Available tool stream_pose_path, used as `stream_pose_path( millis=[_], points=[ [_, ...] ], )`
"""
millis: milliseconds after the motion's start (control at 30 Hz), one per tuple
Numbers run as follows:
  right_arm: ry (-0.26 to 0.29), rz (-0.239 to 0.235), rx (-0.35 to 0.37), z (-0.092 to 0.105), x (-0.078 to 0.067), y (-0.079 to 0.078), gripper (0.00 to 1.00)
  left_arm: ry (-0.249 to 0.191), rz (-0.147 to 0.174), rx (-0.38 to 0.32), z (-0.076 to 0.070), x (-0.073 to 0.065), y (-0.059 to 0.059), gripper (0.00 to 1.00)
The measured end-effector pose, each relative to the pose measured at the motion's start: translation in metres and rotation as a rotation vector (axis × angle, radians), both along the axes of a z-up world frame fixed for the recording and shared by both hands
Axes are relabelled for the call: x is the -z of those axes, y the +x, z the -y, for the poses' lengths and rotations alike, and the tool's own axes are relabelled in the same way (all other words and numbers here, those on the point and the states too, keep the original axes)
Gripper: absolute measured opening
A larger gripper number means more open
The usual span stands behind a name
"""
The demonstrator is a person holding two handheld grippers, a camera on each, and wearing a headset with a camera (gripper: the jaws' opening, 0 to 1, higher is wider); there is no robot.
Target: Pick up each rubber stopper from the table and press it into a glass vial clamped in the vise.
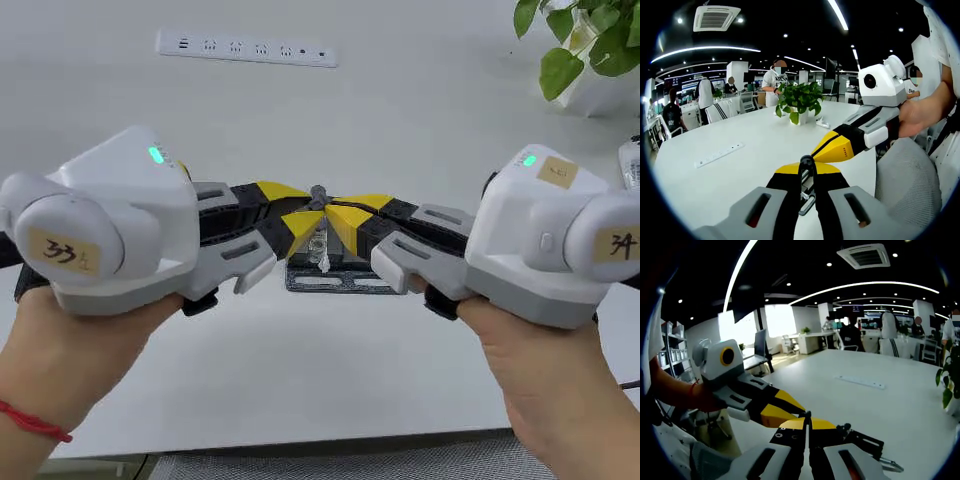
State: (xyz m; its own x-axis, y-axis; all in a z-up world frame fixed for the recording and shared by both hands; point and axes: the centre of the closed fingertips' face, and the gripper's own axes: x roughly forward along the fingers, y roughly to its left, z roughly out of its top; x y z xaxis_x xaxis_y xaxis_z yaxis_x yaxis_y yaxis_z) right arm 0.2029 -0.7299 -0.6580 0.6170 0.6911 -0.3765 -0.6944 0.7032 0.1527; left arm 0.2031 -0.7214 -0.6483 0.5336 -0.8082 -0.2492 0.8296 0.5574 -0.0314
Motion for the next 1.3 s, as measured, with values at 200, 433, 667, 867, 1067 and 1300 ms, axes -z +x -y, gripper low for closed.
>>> stream_pose_path(
  millis=[200,433,667,867,1067,1300],
  points=[
    [0.003,-0.002,-0.007,0.0,0.0,-0.001,0.0,0.003,-0.006,0.012,0.001,0.0,-0.001,0.04],
    [0.007,0.001,-0.034,0.001,-0.002,-0.001,0.0,-0.016,-0.021,0.024,0.0,-0.001,-0.002,0.04],
    [0.046,0.013,-0.145,0.004,-0.026,-0.011,0.07,-0.034,-0.04,0.074,-0.004,-0.002,-0.007,0.04],
    [0.099,-0.048,-0.36,0.005,-0.049,-0.034,0.12,-0.151,-0.1,0.199,-0.002,-0.021,-0.023,0.04],
    [0.119,-0.057,-0.459,0.01,-0.066,-0.041,0.14,-0.253,-0.16,0.289,-0.003,-0.042,-0.036,0.04],
    [0.136,-0.069,-0.567,0.0,-0.075,-0.055,0.15,-0.338,-0.199,0.367,-0.001,-0.06,-0.049,0.04]
  ],
)
